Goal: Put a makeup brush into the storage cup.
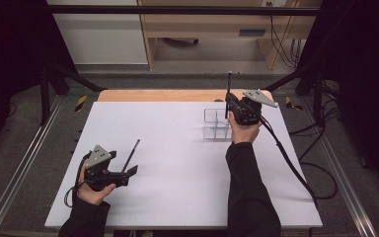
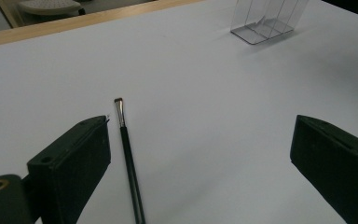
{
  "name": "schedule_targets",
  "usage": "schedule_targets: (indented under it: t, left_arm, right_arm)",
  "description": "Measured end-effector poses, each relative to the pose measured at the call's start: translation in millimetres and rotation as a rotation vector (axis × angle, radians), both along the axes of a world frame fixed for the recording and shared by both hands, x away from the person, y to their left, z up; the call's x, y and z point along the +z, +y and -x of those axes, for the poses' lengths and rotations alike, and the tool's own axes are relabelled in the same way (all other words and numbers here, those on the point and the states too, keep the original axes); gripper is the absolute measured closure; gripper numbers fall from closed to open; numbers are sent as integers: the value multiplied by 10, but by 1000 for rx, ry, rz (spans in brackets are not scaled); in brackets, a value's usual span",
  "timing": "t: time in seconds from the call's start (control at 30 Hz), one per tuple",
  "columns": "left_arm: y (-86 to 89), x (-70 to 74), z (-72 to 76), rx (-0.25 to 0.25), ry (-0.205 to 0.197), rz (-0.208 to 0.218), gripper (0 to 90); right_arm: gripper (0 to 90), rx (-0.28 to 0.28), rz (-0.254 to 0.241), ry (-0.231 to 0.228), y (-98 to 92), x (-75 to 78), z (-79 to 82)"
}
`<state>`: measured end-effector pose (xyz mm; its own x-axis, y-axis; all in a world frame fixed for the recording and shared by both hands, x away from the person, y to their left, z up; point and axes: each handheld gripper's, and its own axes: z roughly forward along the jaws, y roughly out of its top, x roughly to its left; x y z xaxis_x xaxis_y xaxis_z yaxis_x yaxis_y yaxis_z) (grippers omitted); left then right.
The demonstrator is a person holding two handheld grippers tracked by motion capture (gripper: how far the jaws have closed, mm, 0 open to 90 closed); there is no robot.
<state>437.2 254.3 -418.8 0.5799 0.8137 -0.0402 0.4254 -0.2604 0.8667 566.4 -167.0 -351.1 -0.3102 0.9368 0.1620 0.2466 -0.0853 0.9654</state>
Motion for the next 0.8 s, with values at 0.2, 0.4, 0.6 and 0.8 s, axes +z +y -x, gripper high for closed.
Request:
schedule_targets:
  t: [0.2,0.4,0.6,0.8]
  left_arm:
    - [2,-1,-2,0,1,0,42]
    - [3,0,-2,-1,0,1,42]
    - [5,-1,-4,-2,1,3,42]
    - [3,-2,-5,-3,1,2,42]
  right_arm:
    - [843,-10,-6,3,-9,-15,-62]
    - [844,-19,-4,6,-3,-49,-128]
    - [843,-21,-4,19,16,-103,-198]
    - [844,-24,7,30,45,-164,-246]
